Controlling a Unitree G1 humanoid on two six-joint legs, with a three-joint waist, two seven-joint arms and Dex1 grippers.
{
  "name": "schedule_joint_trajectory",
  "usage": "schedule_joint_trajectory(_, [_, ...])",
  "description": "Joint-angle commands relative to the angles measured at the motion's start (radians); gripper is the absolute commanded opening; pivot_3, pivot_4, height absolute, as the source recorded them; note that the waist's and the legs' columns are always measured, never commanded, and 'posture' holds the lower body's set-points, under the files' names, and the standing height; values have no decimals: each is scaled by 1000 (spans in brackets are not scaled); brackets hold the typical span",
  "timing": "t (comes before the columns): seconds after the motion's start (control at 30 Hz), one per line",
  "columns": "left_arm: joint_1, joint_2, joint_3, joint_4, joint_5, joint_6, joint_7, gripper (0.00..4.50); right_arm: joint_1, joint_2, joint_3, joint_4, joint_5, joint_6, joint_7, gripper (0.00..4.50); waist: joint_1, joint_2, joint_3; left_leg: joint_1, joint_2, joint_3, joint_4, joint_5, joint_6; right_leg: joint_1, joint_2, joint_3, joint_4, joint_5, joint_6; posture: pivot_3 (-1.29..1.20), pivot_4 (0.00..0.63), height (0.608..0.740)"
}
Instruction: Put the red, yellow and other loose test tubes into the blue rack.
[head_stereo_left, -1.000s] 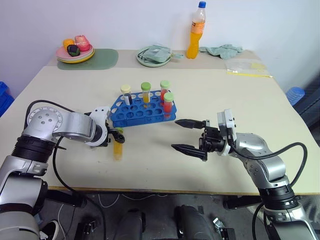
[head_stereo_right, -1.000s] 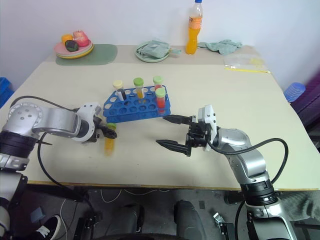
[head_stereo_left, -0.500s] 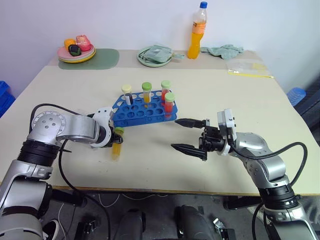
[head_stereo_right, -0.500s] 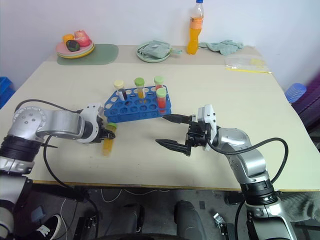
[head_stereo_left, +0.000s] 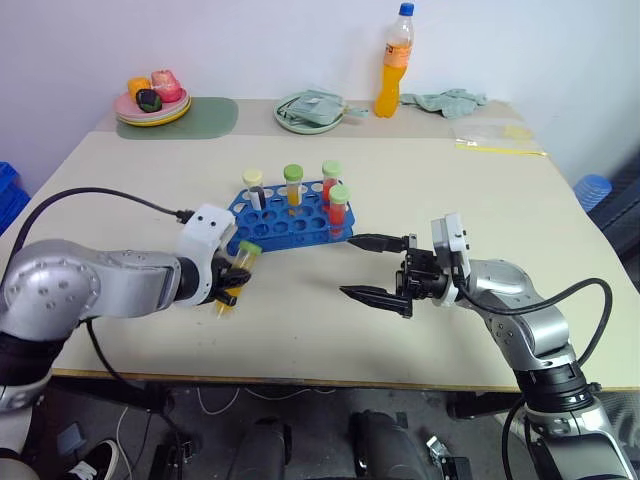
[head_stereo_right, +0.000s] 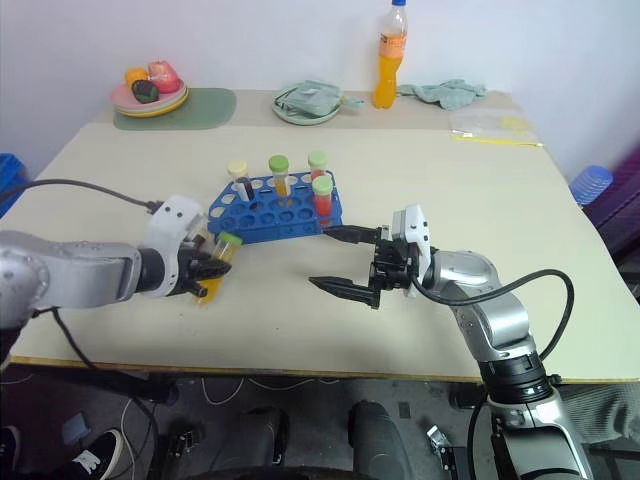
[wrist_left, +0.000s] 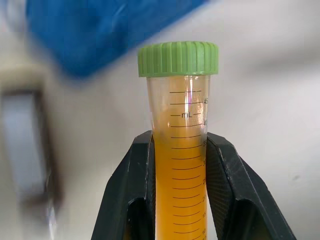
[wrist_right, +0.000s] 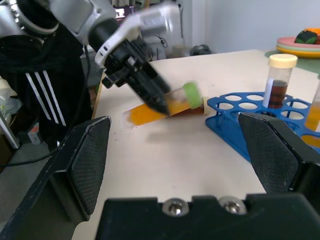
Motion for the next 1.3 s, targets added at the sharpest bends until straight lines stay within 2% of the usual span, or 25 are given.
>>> schedule_joint_trajectory(0.03, [47, 13, -6, -46, 409, -321, -213, 919, -11, 1, -14, -12, 6, -15, 5, 4500, -1, 0, 0, 0, 0, 0, 0, 0, 0, 0, 0, 0, 0, 0, 0, 0, 150, 740])
schedule_joint_trajectory(0.07, [71, 25, -38, -46, 554, -446, -275, 919, -11, 0, -16, -12, 5, -16, 5, 4500, 0, 0, 0, 0, 0, 1, 0, 0, 0, 0, 0, 0, 0, 0, 0, 0, 150, 740])
schedule_joint_trajectory(0.17, [151, -24, -42, -9, 767, -697, -404, 919, -7, -2, -21, -12, 2, -20, -1, 4500, 3, 0, 0, 0, 0, 2, 0, 0, 0, 0, 0, 1, -1, 0, -1, 0, 150, 740])
schedule_joint_trajectory(0.4, [164, -284, -7, 181, 953, -1007, -520, 919, -2, -16, -53, -9, 4, -23, -20, 4500, 7, 0, 0, -1, 0, 3, 2, -2, 3, 1, -1, 1, -3, 0, 0, 0, 150, 740])
schedule_joint_trajectory(0.53, [114, -429, 23, 320, 1009, -1111, -520, 919, 2, -20, -71, 0, 0, -25, -34, 4500, 4, -1, 0, -1, 1, 2, 2, -2, 3, 1, -1, 1, -1, 2, 3, 0, 150, 740])
schedule_joint_trajectory(0.6, [107, -472, 20, 346, 1030, -1144, -548, 919, 2, -21, -76, -1, 1, -24, -37, 4500, 2, -1, 0, 0, 1, 2, 2, -2, 3, 1, -1, 1, -1, 2, 4, 0, 150, 740])
schedule_joint_trajectory(0.77, [19, -585, -2, 558, 1113, -1290, -610, 919, 13, -39, -110, 3, 12, -8, -61, 4500, 7, 0, 0, 0, 1, 2, 2, -2, 3, 1, -1, 1, 0, 2, 4, 0, 150, 740])
schedule_joint_trajectory(0.83, [-11, -635, 14, 622, 1088, -1312, -642, 919, 35, -60, -133, -6, 26, 7, -55, 4500, 9, -1, 0, -1, 0, 2, 3, -2, 3, 1, -1, 0, -1, 2, 4, 0, 150, 740])
schedule_joint_trajectory(1.03, [-14, -723, 28, 758, 1110, -1406, -677, 919, 55, -73, -173, -15, 30, 11, -86, 4500, 0, 0, 0, 0, 1, 2, 3, -3, 5, 1, -1, 1, 0, 2, 4, 0, 150, 740])
schedule_joint_trajectory(1.3, [-64, -779, 38, 912, 1157, -1502, -695, 919, 82, -69, -180, -56, 30, 24, -128, 4500, 5, 0, 0, 0, 1, 2, 3, -3, 5, 1, 0, 1, 1, 2, 4, 0, 150, 740])
